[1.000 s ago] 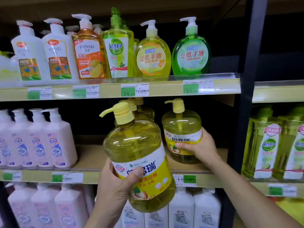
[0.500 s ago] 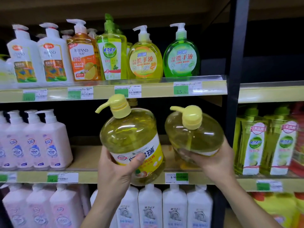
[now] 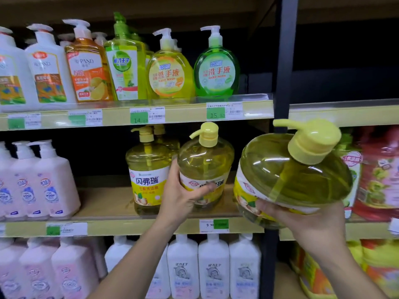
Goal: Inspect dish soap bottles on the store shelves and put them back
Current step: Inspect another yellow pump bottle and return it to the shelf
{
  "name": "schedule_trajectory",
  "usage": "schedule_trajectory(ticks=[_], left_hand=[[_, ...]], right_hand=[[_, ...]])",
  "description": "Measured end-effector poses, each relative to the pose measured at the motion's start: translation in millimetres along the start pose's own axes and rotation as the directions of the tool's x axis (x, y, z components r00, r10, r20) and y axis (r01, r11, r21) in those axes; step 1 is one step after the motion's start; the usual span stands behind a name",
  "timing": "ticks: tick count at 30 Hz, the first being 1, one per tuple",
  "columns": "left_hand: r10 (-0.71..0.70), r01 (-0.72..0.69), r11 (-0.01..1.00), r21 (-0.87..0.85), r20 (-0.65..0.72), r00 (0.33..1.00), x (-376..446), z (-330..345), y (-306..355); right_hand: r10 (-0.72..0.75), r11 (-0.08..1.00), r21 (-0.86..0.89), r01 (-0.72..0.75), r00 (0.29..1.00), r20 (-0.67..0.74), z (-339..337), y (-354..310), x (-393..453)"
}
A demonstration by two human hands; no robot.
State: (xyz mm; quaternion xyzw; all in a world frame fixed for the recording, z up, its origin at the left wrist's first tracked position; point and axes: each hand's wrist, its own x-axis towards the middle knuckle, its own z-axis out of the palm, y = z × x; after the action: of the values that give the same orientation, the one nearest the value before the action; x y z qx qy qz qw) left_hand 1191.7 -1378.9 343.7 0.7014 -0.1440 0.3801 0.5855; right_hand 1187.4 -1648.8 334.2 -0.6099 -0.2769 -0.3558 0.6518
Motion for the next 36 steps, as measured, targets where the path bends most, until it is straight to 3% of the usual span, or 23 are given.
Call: schedule_trajectory(ticks=[5,10,14,22,28,32,34,36], left_hand=[[-0.112,0.112,0.994,-0.009,0.038,0.993,6,5,-22],[-0.215,0.215,0.976,0.023,-0.017,0.977,16,5,-32],[-0.265,0.268,0.961,-0.068,0.049,0.963,26,7,-37],[-0.233,0.226,0.972,0.070,0.106,0.967,26,-11,-49],[-0.250,0.219,0.936,0.274,0.080,0.965,19,-6,-32],[-0.063,0.057,0.839,0.541,-0.009,0.998,-18,5,2],[-0.021,0.053,0.865,0.499,-0.069,0.997,-53,5,19],[-0.210,0.208,0.957,0.200,-0.012,0.978,-92,9,39]], right_hand=[[0.056,0.998,-0.004,-0.056,0.997,0.051,-11,6,-12],[0.104,0.994,0.018,-0.105,0.991,0.082,-6,7,-19],[0.126,0.992,0.001,-0.128,0.980,0.155,-4,18,-24],[0.271,0.958,0.013,-0.287,0.916,0.295,-8,25,-38],[0.409,0.876,0.079,-0.475,0.820,0.400,-5,26,-45],[0.487,0.780,0.134,-0.611,0.728,0.483,4,31,-51],[0.509,0.716,0.159,-0.679,0.664,0.548,7,33,-53],[0.522,0.645,0.177,-0.743,0.599,0.607,10,34,-57]])
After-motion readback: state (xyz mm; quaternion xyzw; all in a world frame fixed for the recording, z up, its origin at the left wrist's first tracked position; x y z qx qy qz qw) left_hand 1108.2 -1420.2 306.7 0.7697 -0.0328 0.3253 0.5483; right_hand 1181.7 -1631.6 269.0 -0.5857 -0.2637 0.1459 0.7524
